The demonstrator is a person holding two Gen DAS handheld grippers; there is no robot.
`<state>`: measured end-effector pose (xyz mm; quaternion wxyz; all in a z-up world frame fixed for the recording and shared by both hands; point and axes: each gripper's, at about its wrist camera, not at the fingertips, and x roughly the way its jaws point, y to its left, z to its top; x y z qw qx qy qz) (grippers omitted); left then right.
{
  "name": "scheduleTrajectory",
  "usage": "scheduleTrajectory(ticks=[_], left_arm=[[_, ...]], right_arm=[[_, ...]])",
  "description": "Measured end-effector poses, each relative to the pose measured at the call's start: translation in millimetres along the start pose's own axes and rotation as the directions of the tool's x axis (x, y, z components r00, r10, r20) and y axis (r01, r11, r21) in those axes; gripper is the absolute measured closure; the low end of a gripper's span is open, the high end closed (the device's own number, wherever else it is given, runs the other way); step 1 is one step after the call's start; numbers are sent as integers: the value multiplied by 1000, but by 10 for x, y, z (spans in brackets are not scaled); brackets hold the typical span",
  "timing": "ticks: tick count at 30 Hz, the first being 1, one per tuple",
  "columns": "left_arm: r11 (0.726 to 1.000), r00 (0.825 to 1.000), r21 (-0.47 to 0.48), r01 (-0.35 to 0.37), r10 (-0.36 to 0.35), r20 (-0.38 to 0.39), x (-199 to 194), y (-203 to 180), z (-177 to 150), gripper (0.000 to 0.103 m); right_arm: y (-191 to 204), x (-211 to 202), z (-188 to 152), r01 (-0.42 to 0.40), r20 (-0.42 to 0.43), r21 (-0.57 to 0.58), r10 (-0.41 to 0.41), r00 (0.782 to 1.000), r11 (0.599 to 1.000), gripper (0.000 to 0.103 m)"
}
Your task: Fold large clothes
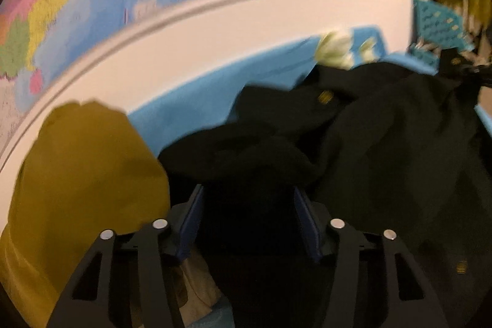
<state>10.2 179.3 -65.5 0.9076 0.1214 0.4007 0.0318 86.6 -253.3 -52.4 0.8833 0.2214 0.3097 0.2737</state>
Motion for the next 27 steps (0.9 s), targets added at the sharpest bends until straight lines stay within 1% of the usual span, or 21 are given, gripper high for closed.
scheduleTrajectory(ticks=[1, 2, 3, 4, 5, 7, 9, 11, 12, 13, 14, 15, 16, 18, 19, 20, 21, 22, 24, 26, 27], left_arm=[[1000, 1000, -4, -28, 27, -11, 61, 8, -28, 50], [999, 999, 0, -48, 48, -10, 109, 14, -44, 53], [998, 998, 6, -67, 67, -6, 126, 18, -56, 58], [996, 996, 10, -92, 92, -7, 128, 19, -63, 59], [994, 994, 11, -107, 107, -7, 133, 27, -61, 61], [993, 993, 1, -117, 117, -8, 111, 54, -59, 61], [992, 992, -10, -124, 124, -7, 69, 75, -62, 61], [993, 993, -36, -115, 116, 18, -66, 97, -80, 59], [994, 995, -55, -94, 95, 31, -138, 115, -90, 54], [996, 996, -68, -65, 68, 48, -199, 129, -102, 52], [996, 997, -78, -46, 51, 59, -255, 139, -119, 48], [996, 997, -93, -16, 23, 74, -340, 161, -151, 45], [995, 997, -99, 1, 7, 81, -392, 159, -176, 44], [993, 995, -109, 46, -36, 97, -499, 162, -251, 38], [991, 994, -116, 60, -49, 97, -532, 166, -286, 36], [989, 993, -127, 80, -69, 92, -578, 168, -344, 35], [985, 992, -139, 106, -94, 87, -607, 177, -401, 34], [978, 989, -156, 138, -127, 76, -644, 190, -490, 33], [971, 986, -176, 164, -157, 56, -684, 207, -634, 29], [960, 981, -201, 194, -192, 29, -761, 243, -842, 28], [952, 976, -217, 215, -215, 22, -792, 268, -943, 25]], right_arm=[[-70, 77, -36, 32, -38, 18, -31, 999, 999, 89], [-113, 105, -64, 58, -56, 27, -56, 997, 998, 87], [-138, 98, -89, 69, -58, 38, -67, 996, 997, 83], [-162, 67, -113, 63, -53, 55, -60, 997, 997, 77], [-164, 15, -128, 62, -42, 58, -59, 997, 996, 74], [-77, -155, -152, 142, 0, 19, -142, 990, 990, 46], [28, -320, -179, 206, 49, -20, -205, 978, 978, 45], [178, -509, -221, 236, 118, -64, -228, 967, 970, 45], [233, -563, -236, 230, 136, -83, -218, 966, 970, 45], [308, -596, -258, 202, 143, -110, -186, 972, 973, 45], [360, -583, -263, 176, 136, -129, -159, 978, 976, 45], [422, -539, -288, 147, 114, -152, -130, 985, 977, 46], [472, -447, -318, 129, 78, -177, -116, 990, 976, 46], [480, -208, -381, 135, 1, -201, -137, 991, 970, 47], [448, -96, -407, 139, -39, -197, -150, 988, 970, 46], [387, 8, -436, 162, -73, -187, -179, 981, 969, 47], [347, 42, -457, 170, -84, -178, -187, 979, 969, 48], [321, 27, -465, 157, -82, -162, -172, 982, 974, 48], [279, -143, -468, 111, -62, -112, -118, 991, 987, 46], [294, -413, -527, 72, -28, -101, -75, 997, 992, 40], [303, -492, -578, 52, -29, -97, -55, 998, 994, 35]])
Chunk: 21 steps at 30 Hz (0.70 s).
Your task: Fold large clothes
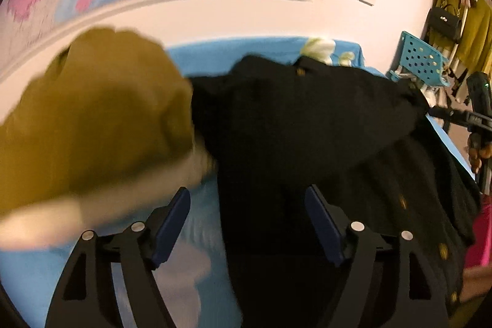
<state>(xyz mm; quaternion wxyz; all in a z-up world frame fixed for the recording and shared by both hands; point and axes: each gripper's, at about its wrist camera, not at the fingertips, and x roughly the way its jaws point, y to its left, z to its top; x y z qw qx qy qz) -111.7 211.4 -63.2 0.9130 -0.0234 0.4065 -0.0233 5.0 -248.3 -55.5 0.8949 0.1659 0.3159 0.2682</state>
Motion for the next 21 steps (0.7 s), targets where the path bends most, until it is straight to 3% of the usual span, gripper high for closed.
scheduleTrajectory(ticks=[7, 13, 18, 20, 21], left_arm=[[990, 992, -94, 108, -114, -63, -193, 153, -504, 22], [979, 977, -111, 171, -184, -110, -278, 104, -801, 16], [957, 952, -115, 265, -279, -124, -363, 11, -926, 9], [939, 933, -122, 322, -336, -127, -393, -34, -978, 8], [921, 915, -135, 366, -383, -130, -404, -42, -1000, 8]], right_arm=[[-76, -489, -670, -72, -66, 116, 80, 995, 991, 28], [34, -590, -1091, -129, -97, 150, 144, 985, 980, 23], [195, -513, -1108, -162, -90, 109, 172, 981, 981, 20], [235, -482, -1101, -164, -88, 89, 172, 981, 982, 21], [244, -471, -1096, -174, -88, 84, 181, 980, 981, 27]])
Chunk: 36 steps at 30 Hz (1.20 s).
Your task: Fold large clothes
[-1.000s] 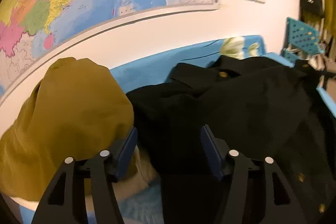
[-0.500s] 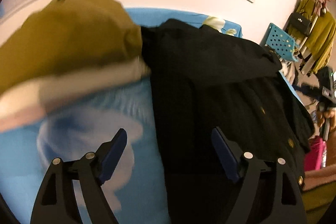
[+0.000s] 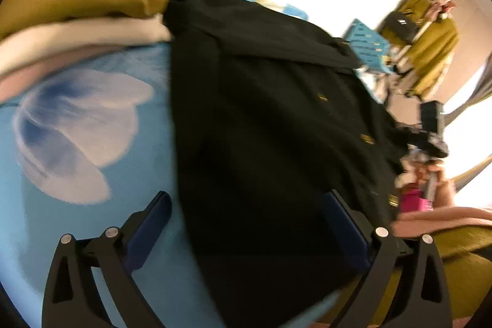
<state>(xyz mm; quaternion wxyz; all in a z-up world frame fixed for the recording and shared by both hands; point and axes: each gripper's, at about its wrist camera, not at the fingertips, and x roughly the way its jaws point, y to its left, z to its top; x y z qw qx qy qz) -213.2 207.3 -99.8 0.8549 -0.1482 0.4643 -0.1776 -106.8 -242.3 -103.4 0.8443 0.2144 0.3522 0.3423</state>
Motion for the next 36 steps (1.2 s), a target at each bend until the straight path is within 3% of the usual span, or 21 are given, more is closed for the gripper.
scheduleTrajectory(ticks=[1, 3, 5, 11, 12, 13, 14, 15, 16, 17, 18, 19, 21, 23, 24, 25, 26, 27, 29, 31, 36], left_arm=[[999, 999, -11, 42, -42, -8, 4, 1, 2, 8], [995, 995, -38, 96, -97, -12, -5, 19, -20, 8], [993, 994, -48, 107, -108, -7, -12, 19, -37, 8], [993, 995, -60, 98, -98, 5, 111, -104, 47, 11], [995, 997, -59, 76, -75, 9, 144, -135, 75, 26], [996, 998, -64, 62, -61, 4, 148, -132, 77, 37], [996, 999, -74, 48, -48, -2, 155, -104, 100, 55], [994, 999, -101, 36, -36, -5, 166, -78, 116, 67], [992, 999, -119, 43, -44, -3, 149, -57, 106, 68], [989, 998, -134, 60, -60, 0, 138, -36, 100, 67], [987, 997, -145, 72, -73, 1, 130, -8, 90, 61], [983, 996, -159, 89, -89, 2, 133, 14, 80, 58], [969, 985, -180, 172, -172, 14, 129, 19, 80, 33], [968, 983, -176, 182, -181, 23, 140, -27, 85, 29], [971, 985, -167, 172, -170, 26, 153, -59, 89, 30], [974, 987, -160, 161, -158, 29, 168, -89, 96, 36], [975, 988, -163, 152, -150, 22, 196, -100, 99, 65], [974, 990, -181, 138, -138, 14, 219, -76, 109, 82], [958, 987, -236, 162, -158, 38, 167, 1, 109, 92], [944, 976, -251, 213, -196, 92, 25, 10, 118, 94], [943, 950, -199, 268, -224, 220, -428, -132, 164, 96]], right_arm=[[-4, 6, 6, -27, -1, 4, 27, 1000, 1000, 39], [-49, -5, 14, -50, 1, 13, 50, 999, 999, 43], [-97, -15, 22, -17, 3, 25, 17, 1000, 1000, 45], [9, 54, 6, -16, -3, -28, 16, 1000, 999, 33], [18, 74, 10, -23, -7, -28, 23, 1000, 999, 41], [-15, 77, 13, -45, -12, -7, 45, 999, 999, 68], [-49, 68, 10, -70, -10, 14, 70, 998, 997, 76], [-68, 45, 0, -102, 0, 20, 102, 995, 995, 78], [-69, 25, -14, -105, 3, 13, 105, 995, 994, 78], [-78, 16, -25, -101, 0, 18, 101, 995, 995, 77], [-107, 17, -43, -111, -3, 38, 112, 994, 993, 64], [-126, 18, -52, -126, -1, 52, 127, 992, 991, 61], [-129, 7, -64, -135, 14, 54, 134, 991, 989, 61], [-115, 17, -61, -150, 25, 60, 149, 989, 987, 60], [-108, 42, -64, -168, 29, 70, 166, 986, 983, 68], [-108, 66, -58, -179, 29, 77, 178, 984, 981, 79], [-101, 78, -54, -185, 36, 82, 183, 982, 979, 81], [-84, 58, -46, -196, 54, 86, 192, 980, 977, 84], [-17, -56, -5, -251, 106, 81, 242, 964, 965, 86], [106, -253, 23, -280, 166, 48, 269, 949, 959, 88], [475, -685, 93, -317, 267, -53, 319, 909, 947, 90]])
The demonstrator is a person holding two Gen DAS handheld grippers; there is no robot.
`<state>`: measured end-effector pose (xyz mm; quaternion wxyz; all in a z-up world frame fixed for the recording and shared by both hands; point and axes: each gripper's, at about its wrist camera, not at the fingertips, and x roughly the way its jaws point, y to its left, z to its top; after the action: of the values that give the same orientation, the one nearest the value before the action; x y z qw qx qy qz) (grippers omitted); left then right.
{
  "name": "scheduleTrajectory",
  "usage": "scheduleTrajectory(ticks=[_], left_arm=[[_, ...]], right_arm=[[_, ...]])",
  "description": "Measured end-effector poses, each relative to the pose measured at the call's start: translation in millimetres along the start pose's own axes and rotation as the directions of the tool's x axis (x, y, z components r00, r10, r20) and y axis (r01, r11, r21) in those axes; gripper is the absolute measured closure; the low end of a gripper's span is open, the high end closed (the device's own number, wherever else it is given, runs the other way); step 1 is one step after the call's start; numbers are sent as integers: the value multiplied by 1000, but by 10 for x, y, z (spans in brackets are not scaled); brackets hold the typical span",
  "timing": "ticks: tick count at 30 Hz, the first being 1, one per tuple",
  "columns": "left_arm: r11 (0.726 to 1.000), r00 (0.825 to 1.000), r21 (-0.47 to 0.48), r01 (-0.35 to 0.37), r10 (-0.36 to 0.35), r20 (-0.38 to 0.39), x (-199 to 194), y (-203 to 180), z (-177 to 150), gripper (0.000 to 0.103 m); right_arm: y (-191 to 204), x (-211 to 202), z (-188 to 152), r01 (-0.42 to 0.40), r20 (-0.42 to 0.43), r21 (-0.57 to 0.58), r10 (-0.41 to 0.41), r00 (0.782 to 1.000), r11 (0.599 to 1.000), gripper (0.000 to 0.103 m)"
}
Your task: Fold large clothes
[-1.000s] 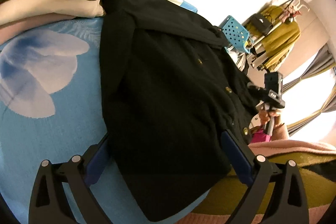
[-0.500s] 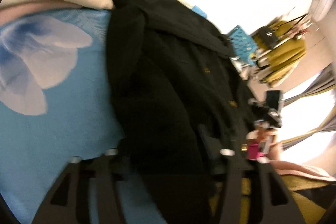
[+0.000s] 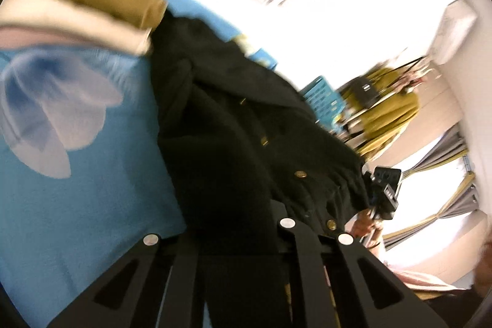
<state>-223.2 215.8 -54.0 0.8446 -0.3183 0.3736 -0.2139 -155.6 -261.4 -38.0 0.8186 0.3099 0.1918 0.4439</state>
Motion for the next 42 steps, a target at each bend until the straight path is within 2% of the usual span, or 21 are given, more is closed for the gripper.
scheduleTrajectory(ticks=[3, 6, 8, 9, 12, 14, 16, 21, 27, 33, 37, 42], left_arm=[[999, 998, 30, 13, -15, 57, -218, -162, 2, 96], [996, 989, 51, 68, -74, 126, -501, -257, -51, 96], [995, 986, 63, 72, -81, 149, -600, -234, -117, 95], [995, 985, 60, 77, -85, 152, -606, -200, -144, 95], [998, 996, -12, 56, -56, 64, -421, 41, -169, 95], [998, 1000, -56, 28, -28, 6, -276, 160, -192, 95], [996, 999, -75, 47, -46, 10, -272, 212, -165, 95], [997, 997, -39, 60, -58, 47, -381, 96, -19, 95], [999, 999, -11, 47, -47, 28, -405, 24, 270, 95], [1000, 1000, 6, 19, -19, 14, -362, -134, 732, 95], [1000, 1000, 10, -25, 26, -7, -211, -159, 1190, 95], [996, 996, -39, -81, 80, -37, 161, -62, 1825, 95]], right_arm=[[312, -133, 45, -44, 31, -72, 46, 998, 996, 91], [447, -282, -1, -80, 52, -109, 86, 995, 991, 91], [425, -302, -89, -64, 26, -105, 67, 997, 992, 91], [363, -279, -161, -32, -5, -81, 31, 999, 996, 90], [125, -178, -372, 27, -79, 7, -26, 997, 1000, 90], [48, -164, -456, 35, -99, 38, -31, 995, 999, 90], [67, -196, -455, 40, -93, 40, -36, 995, 998, 90], [192, -204, -275, 21, -51, 12, -20, 998, 1000, 90], [135, -150, 21, 1, 3, 48, -1, 1000, 999, 90], [13, -5, 464, 6, 34, 87, -9, 999, 996, 88], [-229, 181, 813, 29, 23, 142, -33, 999, 989, 86], [-685, 520, 1209, 68, 4, 255, -71, 997, 964, 85]])
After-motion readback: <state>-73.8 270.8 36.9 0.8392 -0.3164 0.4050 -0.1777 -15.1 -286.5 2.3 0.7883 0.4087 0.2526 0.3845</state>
